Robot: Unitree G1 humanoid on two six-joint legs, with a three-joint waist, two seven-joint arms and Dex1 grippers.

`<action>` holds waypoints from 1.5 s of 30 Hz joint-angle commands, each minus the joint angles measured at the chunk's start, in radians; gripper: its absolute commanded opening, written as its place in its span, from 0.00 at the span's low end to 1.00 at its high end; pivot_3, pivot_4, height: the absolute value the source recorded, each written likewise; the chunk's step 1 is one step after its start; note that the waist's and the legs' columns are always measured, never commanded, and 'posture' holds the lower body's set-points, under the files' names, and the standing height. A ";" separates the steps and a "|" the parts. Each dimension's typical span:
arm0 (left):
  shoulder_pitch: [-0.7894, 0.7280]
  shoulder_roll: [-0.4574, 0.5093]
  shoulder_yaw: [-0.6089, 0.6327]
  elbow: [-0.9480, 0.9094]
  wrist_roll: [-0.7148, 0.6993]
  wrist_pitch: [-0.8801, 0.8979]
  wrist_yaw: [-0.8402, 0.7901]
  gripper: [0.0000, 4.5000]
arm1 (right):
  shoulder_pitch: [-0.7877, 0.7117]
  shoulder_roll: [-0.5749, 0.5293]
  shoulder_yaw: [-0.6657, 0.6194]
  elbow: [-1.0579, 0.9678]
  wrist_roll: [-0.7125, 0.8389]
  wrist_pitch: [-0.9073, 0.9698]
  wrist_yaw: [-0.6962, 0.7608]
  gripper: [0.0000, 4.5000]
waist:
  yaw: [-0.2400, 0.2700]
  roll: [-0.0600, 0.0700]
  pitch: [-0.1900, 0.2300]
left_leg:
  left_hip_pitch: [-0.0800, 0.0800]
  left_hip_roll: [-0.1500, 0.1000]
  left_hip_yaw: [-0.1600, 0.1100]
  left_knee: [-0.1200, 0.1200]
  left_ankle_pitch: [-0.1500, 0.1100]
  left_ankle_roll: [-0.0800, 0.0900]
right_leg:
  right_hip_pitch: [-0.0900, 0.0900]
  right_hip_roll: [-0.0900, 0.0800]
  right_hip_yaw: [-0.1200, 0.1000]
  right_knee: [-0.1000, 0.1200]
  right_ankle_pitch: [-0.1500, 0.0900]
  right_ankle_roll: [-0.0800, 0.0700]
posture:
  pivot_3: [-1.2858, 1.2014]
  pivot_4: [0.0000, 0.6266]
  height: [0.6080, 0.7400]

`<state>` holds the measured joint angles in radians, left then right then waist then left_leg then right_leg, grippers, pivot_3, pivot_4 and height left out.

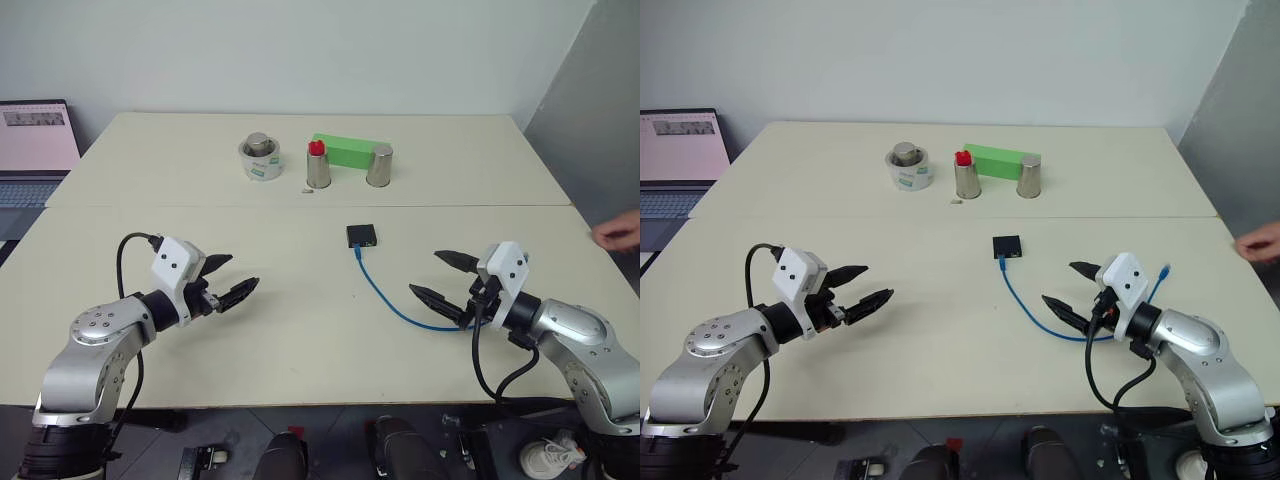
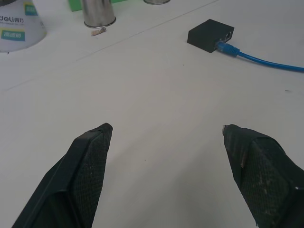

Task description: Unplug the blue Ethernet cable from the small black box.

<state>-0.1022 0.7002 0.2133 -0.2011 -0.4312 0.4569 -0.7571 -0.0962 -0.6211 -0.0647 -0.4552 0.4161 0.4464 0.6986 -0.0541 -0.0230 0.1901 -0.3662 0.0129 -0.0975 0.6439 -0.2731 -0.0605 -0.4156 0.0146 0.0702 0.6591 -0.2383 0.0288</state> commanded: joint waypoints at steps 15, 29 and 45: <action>-0.002 0.009 -0.017 -0.043 0.026 -0.028 -0.010 0.88 | -0.032 0.075 0.107 -0.015 -0.061 -0.047 -0.042 0.92 | -0.001 0.000 0.000 | 0.000 0.000 0.000 0.000 0.000 0.000 | 0.000 0.000 0.000 0.000 0.000 0.000 | 0.52 0.24 1.00; -0.029 -0.009 -0.060 -0.027 0.041 -0.041 -0.026 0.88 | -0.237 0.425 0.310 0.346 -0.288 -0.056 -0.298 0.92 | -0.002 0.000 0.000 | -0.002 0.000 0.001 0.000 0.000 0.000 | -0.004 0.000 0.000 0.003 0.001 0.001 | 0.52 0.24 1.00; -0.040 0.004 -0.049 -0.043 -0.045 0.011 -0.107 0.89 | -0.427 0.646 0.239 0.688 -0.389 0.001 -0.581 0.84 | -0.004 0.000 0.000 | -0.003 0.001 0.000 0.000 0.000 0.000 | -0.005 0.000 0.000 0.004 0.001 0.000 | 0.52 0.24 1.00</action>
<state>-0.1322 0.6953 0.1435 -0.2198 -0.4654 0.4724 -0.8627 -0.5072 0.0189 0.1967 0.2239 0.0366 0.4470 0.1428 -0.0577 -0.0229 0.1902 -0.3687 0.0134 -0.0979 0.6435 -0.2730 -0.0606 -0.4205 0.0149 0.0701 0.6633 -0.2376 0.0292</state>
